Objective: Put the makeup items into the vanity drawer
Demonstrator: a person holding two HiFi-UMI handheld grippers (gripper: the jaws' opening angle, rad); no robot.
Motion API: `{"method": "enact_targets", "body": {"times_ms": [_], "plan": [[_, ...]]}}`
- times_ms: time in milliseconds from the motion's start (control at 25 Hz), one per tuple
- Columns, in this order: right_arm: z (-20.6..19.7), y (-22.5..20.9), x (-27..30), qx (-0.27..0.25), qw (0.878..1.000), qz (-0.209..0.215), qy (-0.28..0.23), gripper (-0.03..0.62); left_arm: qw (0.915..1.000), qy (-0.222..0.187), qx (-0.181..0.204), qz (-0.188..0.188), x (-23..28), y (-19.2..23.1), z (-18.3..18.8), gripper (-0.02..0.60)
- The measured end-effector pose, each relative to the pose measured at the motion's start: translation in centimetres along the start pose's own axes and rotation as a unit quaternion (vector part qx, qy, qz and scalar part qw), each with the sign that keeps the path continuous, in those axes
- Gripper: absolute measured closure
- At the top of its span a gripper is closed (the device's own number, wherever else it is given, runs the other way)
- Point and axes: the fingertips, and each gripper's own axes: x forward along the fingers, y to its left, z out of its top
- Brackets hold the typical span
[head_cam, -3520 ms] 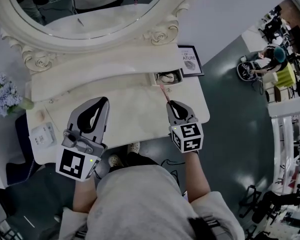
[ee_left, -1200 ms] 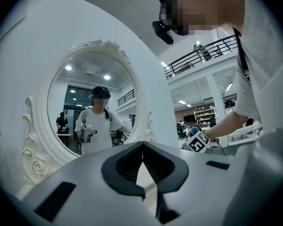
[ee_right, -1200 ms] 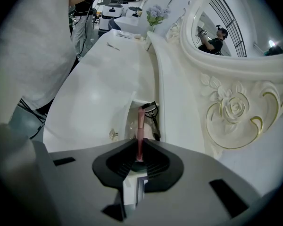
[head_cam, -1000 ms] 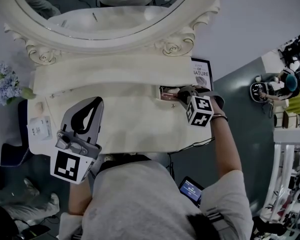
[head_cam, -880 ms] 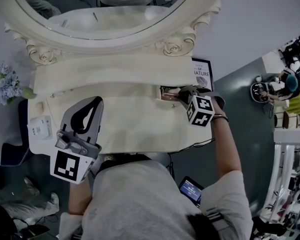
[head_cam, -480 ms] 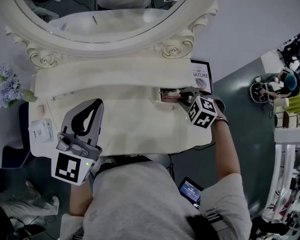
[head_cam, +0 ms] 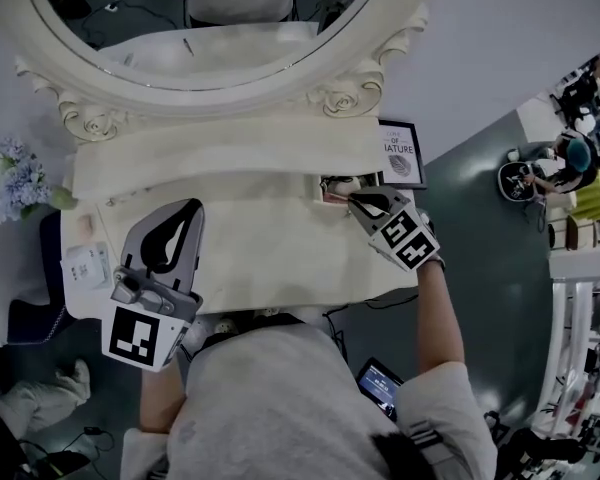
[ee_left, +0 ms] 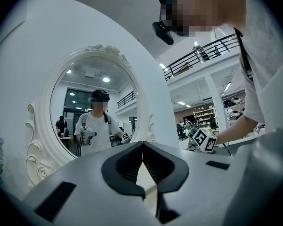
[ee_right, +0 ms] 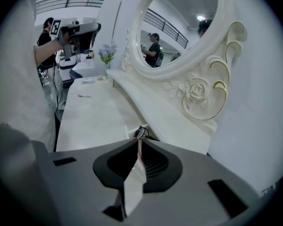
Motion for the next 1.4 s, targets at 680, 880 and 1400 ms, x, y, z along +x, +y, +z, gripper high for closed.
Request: {"method": "enact_targets", "body": {"times_ms": [680,880,1400], "plan": [[5.6,4.4,-2.2,0.191,0.962,-0.066,-0.182,0.568,0.9993,-0.033,-0.008,-0.013,-2.5,-0.4,1.5,0.566],[8.2,6.2,-3.8,0.207,0.948,-0.084,-0.227,0.568,0.9989,-0.042,-0.012,-0.017,-3.6,-0.4,1.8,0.566],[13.0,10.5,-7.9,0.204,0.928,-0.11,-0.29,0.568,0.9979,-0.056,-0.012,-0.029,-7.1,-0.2,2.5,0.566]]}}
